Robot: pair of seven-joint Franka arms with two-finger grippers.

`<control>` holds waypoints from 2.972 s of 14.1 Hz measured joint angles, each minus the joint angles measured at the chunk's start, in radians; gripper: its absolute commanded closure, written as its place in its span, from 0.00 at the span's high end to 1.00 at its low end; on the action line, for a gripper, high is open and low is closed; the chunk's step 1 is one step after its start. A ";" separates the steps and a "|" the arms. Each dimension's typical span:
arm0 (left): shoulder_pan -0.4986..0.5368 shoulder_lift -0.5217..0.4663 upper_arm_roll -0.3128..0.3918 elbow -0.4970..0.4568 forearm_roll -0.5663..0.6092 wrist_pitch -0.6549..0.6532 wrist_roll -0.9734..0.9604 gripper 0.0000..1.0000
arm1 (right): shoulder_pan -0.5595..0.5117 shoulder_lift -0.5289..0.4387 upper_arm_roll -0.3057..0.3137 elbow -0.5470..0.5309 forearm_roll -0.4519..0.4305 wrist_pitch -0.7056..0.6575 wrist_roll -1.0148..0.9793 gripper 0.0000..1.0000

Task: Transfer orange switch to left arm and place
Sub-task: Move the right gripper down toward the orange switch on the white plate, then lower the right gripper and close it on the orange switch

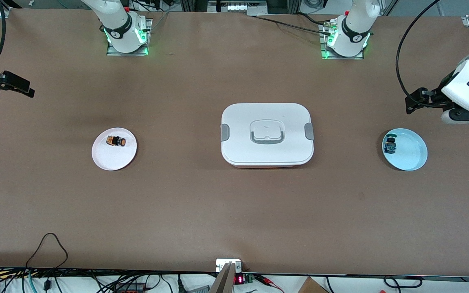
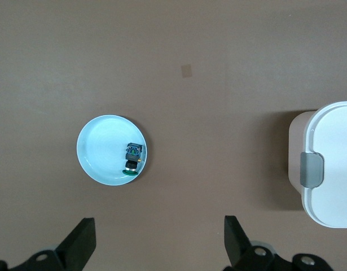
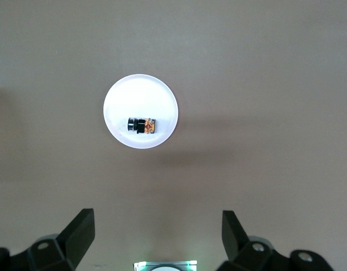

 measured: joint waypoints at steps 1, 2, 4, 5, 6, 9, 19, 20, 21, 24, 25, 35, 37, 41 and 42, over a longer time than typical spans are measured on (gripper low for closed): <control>0.000 0.000 0.000 0.000 0.000 0.000 0.000 1.00 | 0.000 0.000 0.000 0.000 0.000 0.000 0.000 1.00; 0.000 0.000 0.000 0.000 0.000 0.000 0.000 1.00 | 0.000 0.000 0.000 0.000 0.000 -0.001 0.000 1.00; 0.000 0.000 0.000 0.000 0.000 0.000 0.000 1.00 | 0.000 0.001 0.000 0.000 0.000 -0.001 0.000 1.00; 0.000 0.000 0.000 0.000 0.000 0.000 0.000 1.00 | 0.000 0.003 0.000 0.000 0.000 0.001 0.000 1.00; 0.000 0.000 0.000 0.000 0.000 0.000 0.000 1.00 | 0.000 0.006 0.000 -0.001 0.000 0.006 0.000 1.00; 0.000 0.000 0.000 0.000 0.000 0.000 0.000 1.00 | 0.000 0.047 0.000 -0.012 0.000 0.041 0.000 1.00; 0.000 0.001 0.000 0.001 0.000 0.000 0.000 1.00 | 0.039 0.237 0.005 -0.325 0.001 0.535 0.000 1.00; 0.000 0.001 0.000 0.001 0.000 0.000 0.000 1.00 | 0.060 0.237 0.007 -0.383 0.001 0.606 0.004 1.00; 0.000 0.001 0.000 0.001 0.000 0.000 0.000 1.00 | 0.082 0.237 0.009 -0.432 0.001 0.665 0.009 1.00; 0.000 0.001 0.000 0.001 0.000 0.000 0.000 1.00 | 0.142 0.241 0.012 -0.519 0.001 0.766 0.023 1.00; 0.000 0.001 0.000 0.001 0.000 0.000 0.000 1.00 | 0.148 0.245 0.012 -0.532 0.001 0.782 0.024 1.00; 0.000 0.001 0.000 0.001 0.000 0.000 0.000 1.00 | 0.143 0.327 0.008 -0.592 0.001 0.926 0.024 1.00; 0.000 0.001 0.000 0.001 0.000 0.000 0.000 1.00 | 0.141 0.340 0.007 -0.597 0.001 0.955 0.024 1.00; 0.000 0.001 0.000 0.001 0.000 0.000 0.000 1.00 | 0.141 0.359 0.006 -0.606 0.036 0.989 0.028 1.00; 0.000 0.001 0.000 0.002 0.000 0.000 0.000 1.00 | 0.141 0.364 0.006 -0.611 0.039 1.004 0.028 1.00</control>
